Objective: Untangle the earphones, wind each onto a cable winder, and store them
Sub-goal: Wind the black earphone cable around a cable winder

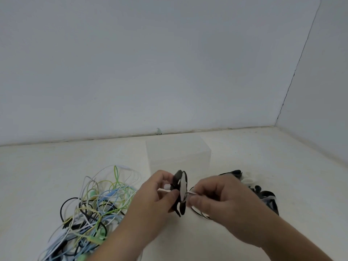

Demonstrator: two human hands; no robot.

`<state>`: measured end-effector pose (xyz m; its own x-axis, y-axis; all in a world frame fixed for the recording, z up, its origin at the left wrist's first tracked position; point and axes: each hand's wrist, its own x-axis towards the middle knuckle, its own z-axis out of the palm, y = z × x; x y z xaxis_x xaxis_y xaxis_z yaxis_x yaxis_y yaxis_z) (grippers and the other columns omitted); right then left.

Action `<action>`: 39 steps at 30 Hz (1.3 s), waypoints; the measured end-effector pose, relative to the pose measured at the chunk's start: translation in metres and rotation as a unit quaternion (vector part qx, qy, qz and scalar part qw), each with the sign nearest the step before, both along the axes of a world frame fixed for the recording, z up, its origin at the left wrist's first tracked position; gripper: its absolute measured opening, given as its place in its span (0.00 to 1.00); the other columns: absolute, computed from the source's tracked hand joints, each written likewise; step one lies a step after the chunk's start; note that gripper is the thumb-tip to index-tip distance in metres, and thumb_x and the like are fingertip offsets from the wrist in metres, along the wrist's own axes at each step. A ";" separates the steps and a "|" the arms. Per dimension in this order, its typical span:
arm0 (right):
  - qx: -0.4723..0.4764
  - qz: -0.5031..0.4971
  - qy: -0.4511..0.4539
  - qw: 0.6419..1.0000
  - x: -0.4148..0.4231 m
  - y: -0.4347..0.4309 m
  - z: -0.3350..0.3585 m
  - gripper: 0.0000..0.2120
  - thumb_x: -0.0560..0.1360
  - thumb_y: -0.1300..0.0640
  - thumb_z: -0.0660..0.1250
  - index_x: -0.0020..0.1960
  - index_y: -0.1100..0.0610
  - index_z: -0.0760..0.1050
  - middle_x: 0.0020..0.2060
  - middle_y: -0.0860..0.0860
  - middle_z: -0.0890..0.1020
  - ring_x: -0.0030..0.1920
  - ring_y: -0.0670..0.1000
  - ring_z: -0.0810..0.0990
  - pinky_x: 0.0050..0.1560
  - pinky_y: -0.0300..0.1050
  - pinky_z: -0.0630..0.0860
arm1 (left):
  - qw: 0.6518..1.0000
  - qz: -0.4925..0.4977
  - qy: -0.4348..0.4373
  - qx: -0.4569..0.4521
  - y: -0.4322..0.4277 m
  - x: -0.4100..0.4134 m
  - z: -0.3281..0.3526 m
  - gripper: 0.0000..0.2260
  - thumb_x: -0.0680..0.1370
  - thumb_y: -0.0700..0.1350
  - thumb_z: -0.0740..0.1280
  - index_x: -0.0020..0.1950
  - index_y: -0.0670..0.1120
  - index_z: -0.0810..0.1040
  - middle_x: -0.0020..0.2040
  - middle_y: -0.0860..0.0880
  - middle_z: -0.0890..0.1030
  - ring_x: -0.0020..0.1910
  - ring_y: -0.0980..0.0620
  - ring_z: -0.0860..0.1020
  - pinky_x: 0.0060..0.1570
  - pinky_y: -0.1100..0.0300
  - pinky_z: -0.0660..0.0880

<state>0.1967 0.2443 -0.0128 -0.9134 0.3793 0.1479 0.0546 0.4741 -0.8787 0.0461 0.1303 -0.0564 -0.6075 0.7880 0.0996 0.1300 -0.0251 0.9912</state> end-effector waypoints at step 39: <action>0.044 0.068 -0.200 0.976 0.001 -0.003 0.005 0.12 0.82 0.49 0.62 0.51 0.49 0.83 0.22 0.42 0.71 0.25 0.42 0.69 0.32 0.32 0.68 | 0.961 -0.086 -0.239 0.113 -0.002 0.003 0.011 0.11 0.70 0.40 0.75 0.51 0.38 0.84 0.46 0.37 0.83 0.41 0.46 0.80 0.41 0.57 0.80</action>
<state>0.1973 0.2412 -0.0081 -0.9457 0.2517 -0.2054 0.3168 0.5738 -0.7553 0.0491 0.1280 -0.0452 -0.4897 0.8716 0.0228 -0.3635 -0.2279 0.9033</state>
